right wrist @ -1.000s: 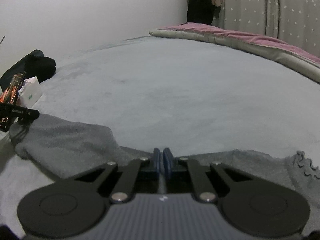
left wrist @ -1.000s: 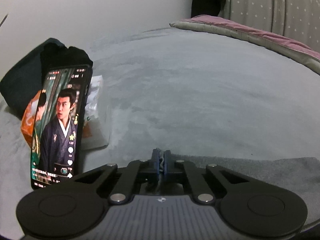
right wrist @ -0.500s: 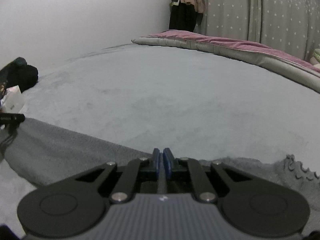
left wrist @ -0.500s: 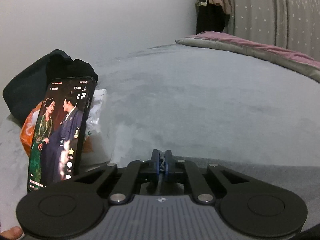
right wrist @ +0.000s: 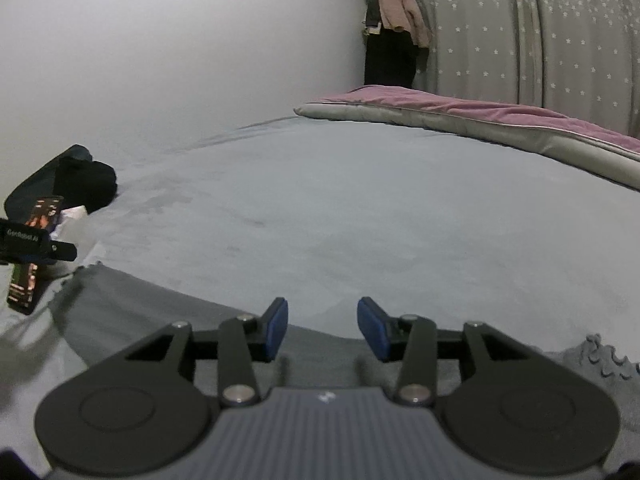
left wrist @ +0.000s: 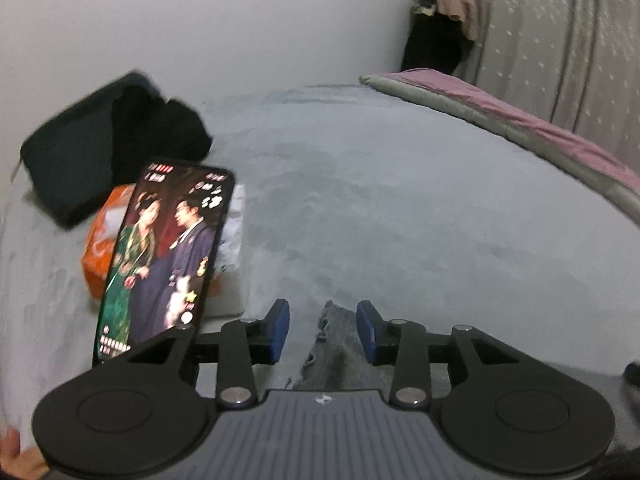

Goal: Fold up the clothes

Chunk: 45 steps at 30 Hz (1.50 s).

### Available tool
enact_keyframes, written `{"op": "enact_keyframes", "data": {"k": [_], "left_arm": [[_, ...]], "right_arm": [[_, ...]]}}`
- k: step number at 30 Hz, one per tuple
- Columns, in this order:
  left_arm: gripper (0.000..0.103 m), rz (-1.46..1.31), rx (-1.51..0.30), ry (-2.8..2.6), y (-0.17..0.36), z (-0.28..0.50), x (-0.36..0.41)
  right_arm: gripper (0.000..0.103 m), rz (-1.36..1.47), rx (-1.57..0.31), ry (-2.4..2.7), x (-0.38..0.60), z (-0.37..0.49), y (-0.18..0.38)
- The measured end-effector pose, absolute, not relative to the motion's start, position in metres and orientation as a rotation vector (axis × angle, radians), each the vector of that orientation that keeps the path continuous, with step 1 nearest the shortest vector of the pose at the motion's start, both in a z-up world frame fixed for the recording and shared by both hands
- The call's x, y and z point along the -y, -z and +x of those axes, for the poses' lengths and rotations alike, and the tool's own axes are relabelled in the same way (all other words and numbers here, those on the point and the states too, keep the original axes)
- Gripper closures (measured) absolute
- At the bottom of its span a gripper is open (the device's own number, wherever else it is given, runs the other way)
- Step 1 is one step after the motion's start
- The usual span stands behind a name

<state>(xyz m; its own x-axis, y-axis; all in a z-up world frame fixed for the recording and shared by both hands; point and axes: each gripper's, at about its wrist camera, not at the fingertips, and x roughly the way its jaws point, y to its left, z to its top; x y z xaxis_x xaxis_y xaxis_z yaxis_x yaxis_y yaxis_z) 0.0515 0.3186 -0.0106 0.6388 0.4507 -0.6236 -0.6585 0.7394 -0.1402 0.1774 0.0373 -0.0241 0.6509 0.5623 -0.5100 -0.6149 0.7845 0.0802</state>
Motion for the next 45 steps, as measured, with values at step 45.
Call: {"op": "enact_keyframes", "data": {"k": [45], "left_arm": [[0.102, -0.907, -0.472, -0.663, 0.044, 0.021, -0.339]], "right_arm": [[0.099, -0.201, -0.76, -0.978, -0.023, 0.117, 0.02]]}}
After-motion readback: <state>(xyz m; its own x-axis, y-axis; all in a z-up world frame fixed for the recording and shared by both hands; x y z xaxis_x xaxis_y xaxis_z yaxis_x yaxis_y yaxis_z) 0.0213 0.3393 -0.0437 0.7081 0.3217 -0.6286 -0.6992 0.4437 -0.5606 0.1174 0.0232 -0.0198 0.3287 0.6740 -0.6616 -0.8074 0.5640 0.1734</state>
